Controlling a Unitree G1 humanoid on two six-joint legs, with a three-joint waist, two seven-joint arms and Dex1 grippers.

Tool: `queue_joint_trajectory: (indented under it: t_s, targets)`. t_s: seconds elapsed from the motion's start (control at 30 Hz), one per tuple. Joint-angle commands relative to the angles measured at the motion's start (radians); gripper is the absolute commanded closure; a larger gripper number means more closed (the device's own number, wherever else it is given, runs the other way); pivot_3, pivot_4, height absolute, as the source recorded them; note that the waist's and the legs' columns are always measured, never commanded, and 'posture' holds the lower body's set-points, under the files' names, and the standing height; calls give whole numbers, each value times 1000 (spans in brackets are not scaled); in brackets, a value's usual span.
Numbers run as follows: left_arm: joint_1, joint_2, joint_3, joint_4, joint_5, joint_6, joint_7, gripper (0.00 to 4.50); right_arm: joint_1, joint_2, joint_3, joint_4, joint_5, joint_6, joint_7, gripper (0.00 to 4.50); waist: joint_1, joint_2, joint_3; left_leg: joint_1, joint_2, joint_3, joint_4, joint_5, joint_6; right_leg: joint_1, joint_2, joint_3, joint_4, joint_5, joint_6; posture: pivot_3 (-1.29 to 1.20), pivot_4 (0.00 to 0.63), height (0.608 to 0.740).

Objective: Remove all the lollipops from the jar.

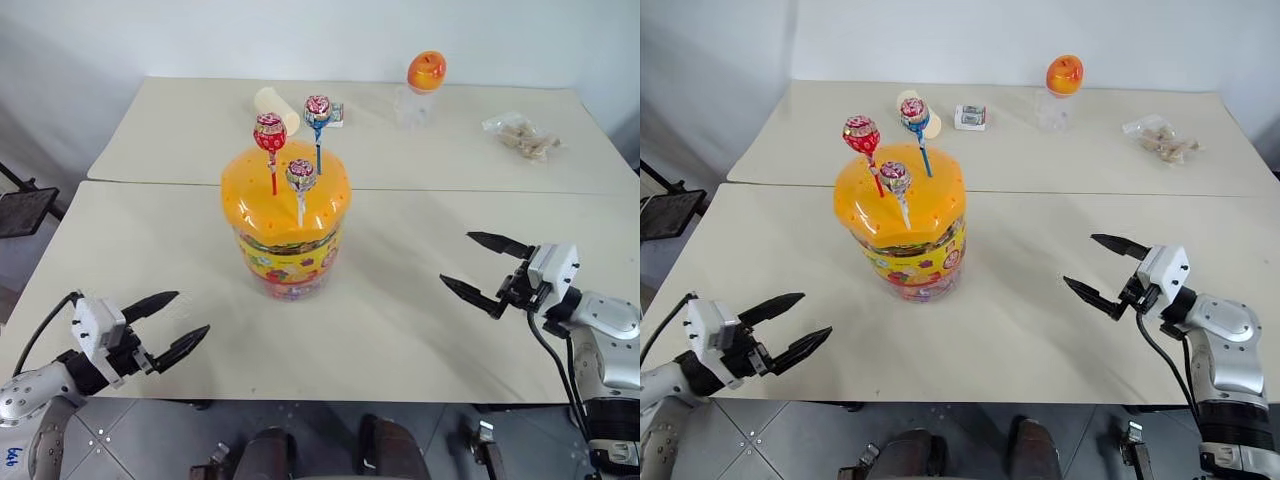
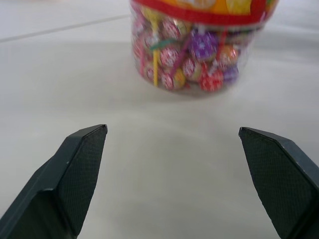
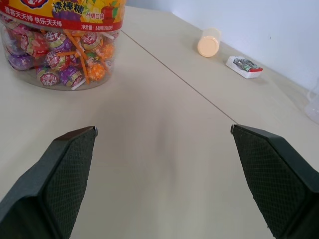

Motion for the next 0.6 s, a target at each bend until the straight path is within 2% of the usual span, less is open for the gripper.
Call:
queue_joint_trajectory:
  t_s: [0.03, 0.13, 0.23, 0.3, 0.5, 0.6]
  targets:
    - [9, 25, 26, -26, -38, 22, -28, 0, -4, -7, -18, -49, 44, 14, 7, 8, 0, 0, 0, 0, 0, 0, 0, 0, 0, 0, 0, 0, 0, 0, 0, 0, 150, 740]
    - [-53, 43, 71, -5, -135, 80, -37, 0, 27, -3, -38, -134, 135, 75, 29, 8, 3, 0, 0, 0, 0, 0, 0, 0, 0, 0, 0, 0, 0, 0, 0, 0, 150, 740]
    - [-174, 122, 143, 13, -340, 234, -60, 0, 70, 21, -93, -328, 310, 206, -67, 8, 13, 0, 0, -1, 1, -2, 2, 0, 0, 0, 0, -1, 1, 0, 0, 0, 150, 740]
    - [-243, 161, 160, 16, -421, 310, -56, 0, 93, 37, -120, -438, 392, 253, -116, 8, 16, 0, 0, -2, 1, -2, 4, -1, -1, 0, 1, 0, 2, 0, 0, 0, 150, 740]
    - [-526, 236, 98, 73, -544, 436, -92, 0, 170, 47, -193, -736, 613, 348, -241, 8, 26, 1, 1, -1, 1, -2, 4, -3, -1, 0, 1, 0, 2, 0, 0, 0, 150, 740]
    - [-655, 231, 24, 110, -521, 448, -138, 0, 203, 63, -198, -834, 674, 360, -286, 8, 23, 1, 1, 0, 0, -1, 4, -3, -1, 0, 2, 1, 2, 0, 0, 0, 150, 740]
